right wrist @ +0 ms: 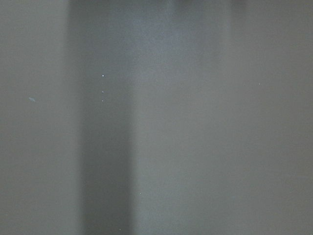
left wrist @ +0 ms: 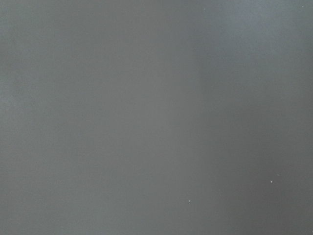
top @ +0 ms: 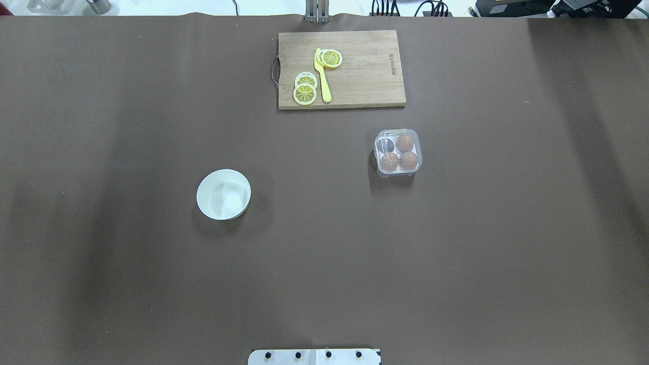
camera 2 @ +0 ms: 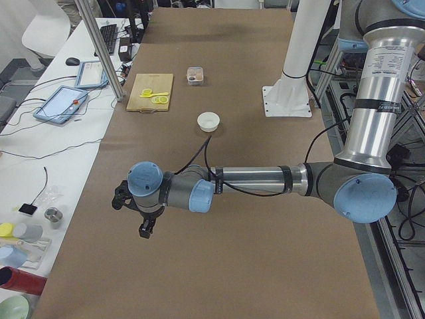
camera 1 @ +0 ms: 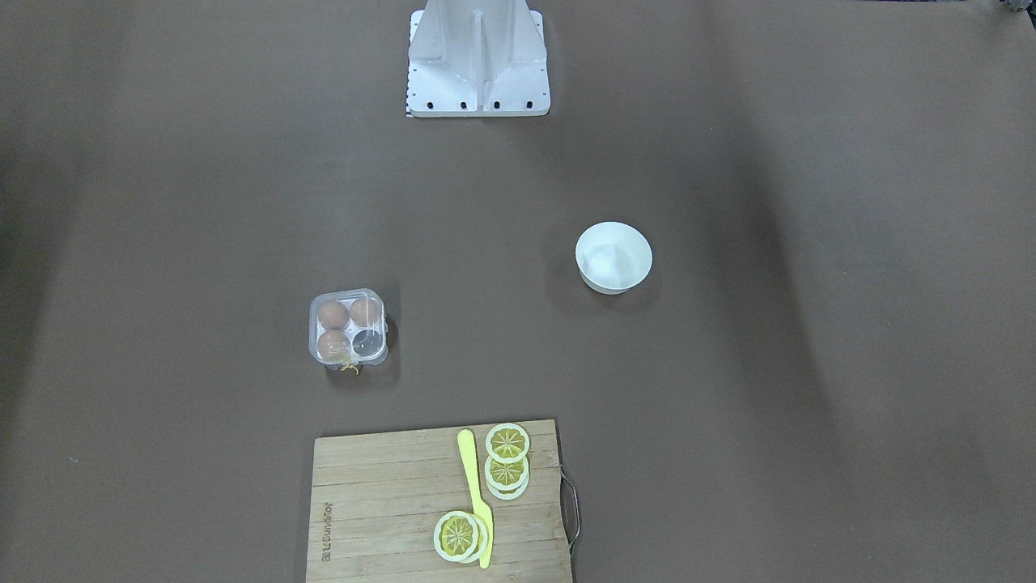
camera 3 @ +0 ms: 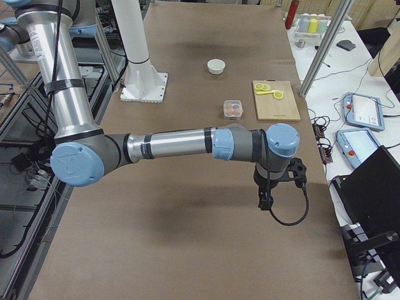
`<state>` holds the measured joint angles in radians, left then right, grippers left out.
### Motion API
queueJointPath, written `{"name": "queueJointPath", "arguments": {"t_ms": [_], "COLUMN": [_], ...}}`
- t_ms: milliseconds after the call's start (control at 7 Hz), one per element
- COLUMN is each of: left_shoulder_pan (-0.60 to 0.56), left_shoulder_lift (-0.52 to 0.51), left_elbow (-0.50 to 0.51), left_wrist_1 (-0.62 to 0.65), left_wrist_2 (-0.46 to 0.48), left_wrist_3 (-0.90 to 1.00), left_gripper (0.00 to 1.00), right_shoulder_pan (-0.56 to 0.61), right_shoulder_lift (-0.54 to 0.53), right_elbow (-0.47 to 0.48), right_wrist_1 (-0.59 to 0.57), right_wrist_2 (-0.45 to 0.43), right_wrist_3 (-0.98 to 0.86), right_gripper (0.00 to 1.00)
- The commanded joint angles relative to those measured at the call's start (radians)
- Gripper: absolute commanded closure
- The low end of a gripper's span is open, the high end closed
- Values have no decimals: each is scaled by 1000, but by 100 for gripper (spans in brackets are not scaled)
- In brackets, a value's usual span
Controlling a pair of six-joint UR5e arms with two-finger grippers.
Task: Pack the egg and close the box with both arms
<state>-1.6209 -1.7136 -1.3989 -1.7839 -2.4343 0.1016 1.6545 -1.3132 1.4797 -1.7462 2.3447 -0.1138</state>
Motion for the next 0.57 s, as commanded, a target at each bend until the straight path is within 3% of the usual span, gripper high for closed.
{"name": "queueJointPath", "arguments": {"t_ms": [0,429], "left_shoulder_pan": [-7,-19], "left_shoulder_lift": [5,83], "left_elbow": [0,-20], "left_wrist_1": [0,-58], "left_wrist_2": [0,-3], "left_wrist_3": [1,18], "left_gripper": [2,2], "right_shoulder_pan": [-2,-2], "right_shoulder_lift": [-1,-1], "right_elbow": [1,2], "right_wrist_1": [1,1], "right_wrist_2": [1,1], "right_wrist_3": [2,2], "right_gripper": [1,1]}}
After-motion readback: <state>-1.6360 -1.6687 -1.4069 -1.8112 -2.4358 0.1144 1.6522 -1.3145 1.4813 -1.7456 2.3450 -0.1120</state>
